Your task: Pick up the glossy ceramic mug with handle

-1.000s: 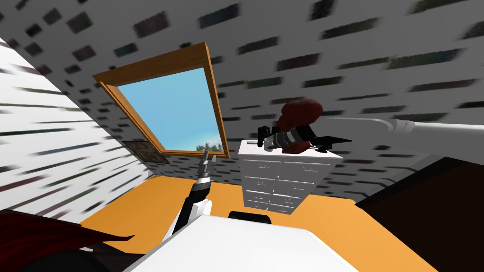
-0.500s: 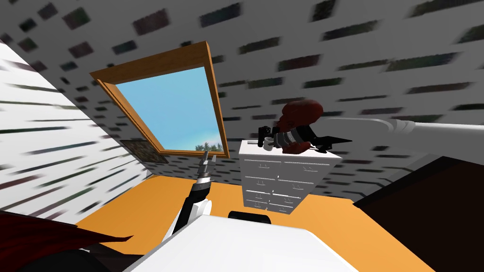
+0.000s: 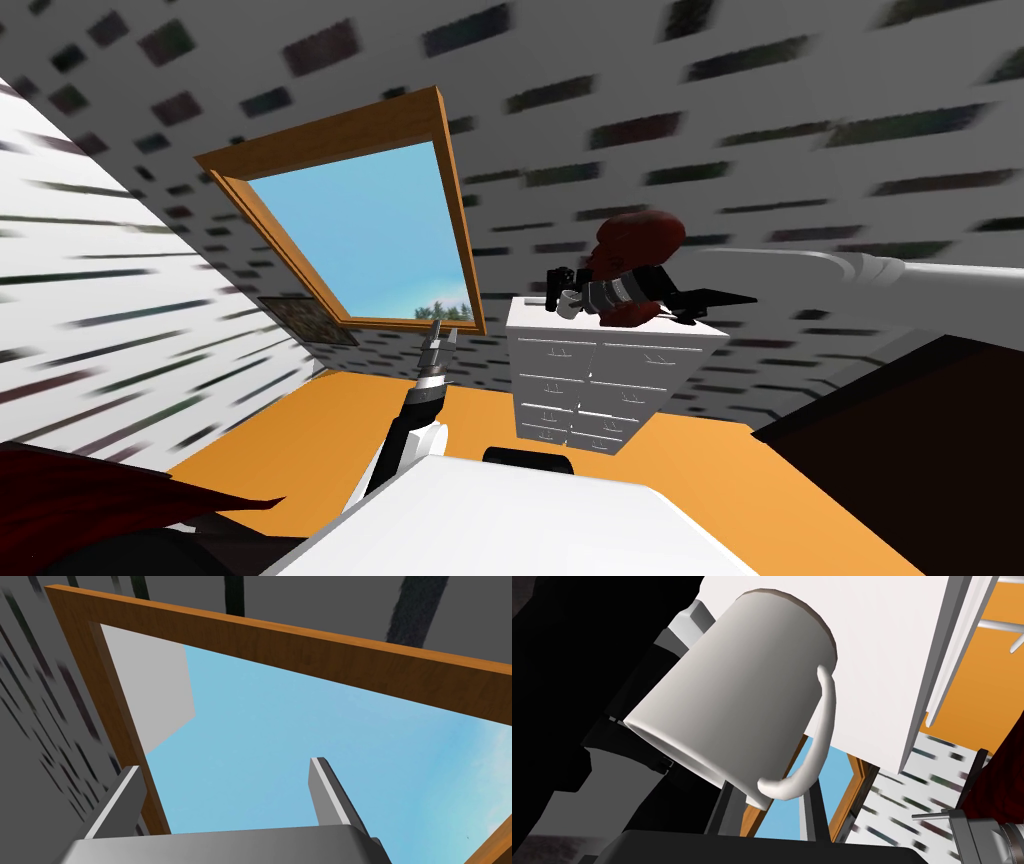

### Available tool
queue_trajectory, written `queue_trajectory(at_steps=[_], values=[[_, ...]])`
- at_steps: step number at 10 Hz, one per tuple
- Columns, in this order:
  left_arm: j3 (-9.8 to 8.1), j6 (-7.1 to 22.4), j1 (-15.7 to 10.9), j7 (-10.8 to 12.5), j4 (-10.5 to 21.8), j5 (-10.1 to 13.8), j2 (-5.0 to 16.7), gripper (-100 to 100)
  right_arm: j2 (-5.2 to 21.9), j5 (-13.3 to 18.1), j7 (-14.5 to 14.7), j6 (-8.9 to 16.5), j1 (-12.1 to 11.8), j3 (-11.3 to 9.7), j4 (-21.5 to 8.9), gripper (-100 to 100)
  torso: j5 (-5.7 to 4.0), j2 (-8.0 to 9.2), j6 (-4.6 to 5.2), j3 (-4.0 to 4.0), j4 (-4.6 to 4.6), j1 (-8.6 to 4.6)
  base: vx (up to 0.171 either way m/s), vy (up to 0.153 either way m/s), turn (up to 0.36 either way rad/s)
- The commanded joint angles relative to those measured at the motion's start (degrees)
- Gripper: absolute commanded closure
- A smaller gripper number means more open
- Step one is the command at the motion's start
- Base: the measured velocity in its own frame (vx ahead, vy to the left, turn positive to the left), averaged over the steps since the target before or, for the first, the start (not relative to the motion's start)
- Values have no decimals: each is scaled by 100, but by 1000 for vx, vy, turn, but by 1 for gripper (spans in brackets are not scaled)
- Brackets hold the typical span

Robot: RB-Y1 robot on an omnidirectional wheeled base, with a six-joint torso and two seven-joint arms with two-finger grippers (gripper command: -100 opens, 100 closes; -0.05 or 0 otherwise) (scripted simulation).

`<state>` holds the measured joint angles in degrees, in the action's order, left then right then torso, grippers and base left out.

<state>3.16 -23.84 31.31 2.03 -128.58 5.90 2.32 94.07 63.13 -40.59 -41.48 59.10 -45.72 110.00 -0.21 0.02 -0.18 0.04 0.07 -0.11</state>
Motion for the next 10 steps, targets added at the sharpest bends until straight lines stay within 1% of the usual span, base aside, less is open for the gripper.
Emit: queue_trajectory(at_steps=[1,2,6,7,10], values=[[0,0,0,0,0,0,0,0,8,-9,8,8,-151,170,4,100,0,0,0,0,0,0,0,0,0],[0,0,0,0,0,0,0,0,129,-179,180,-21,-386,397,36,100,1,0,-1,0,0,1,10,16,41],[0,0,0,0,0,0,0,0,129,-179,180,-21,-1093,1074,36,100,4,-4,-5,-2,-1,9,3,7,3],[0,0,0,0,0,0,0,0,250,-348,352,-49,-1276,1250,67,100,4,-6,-5,-3,-1,9,5,11,43],[0,0,0,0,0,0,0,0,250,-348,352,-49,-1823,1770,67,100,7,-10,-5,-4,2,18,6,13,2]])
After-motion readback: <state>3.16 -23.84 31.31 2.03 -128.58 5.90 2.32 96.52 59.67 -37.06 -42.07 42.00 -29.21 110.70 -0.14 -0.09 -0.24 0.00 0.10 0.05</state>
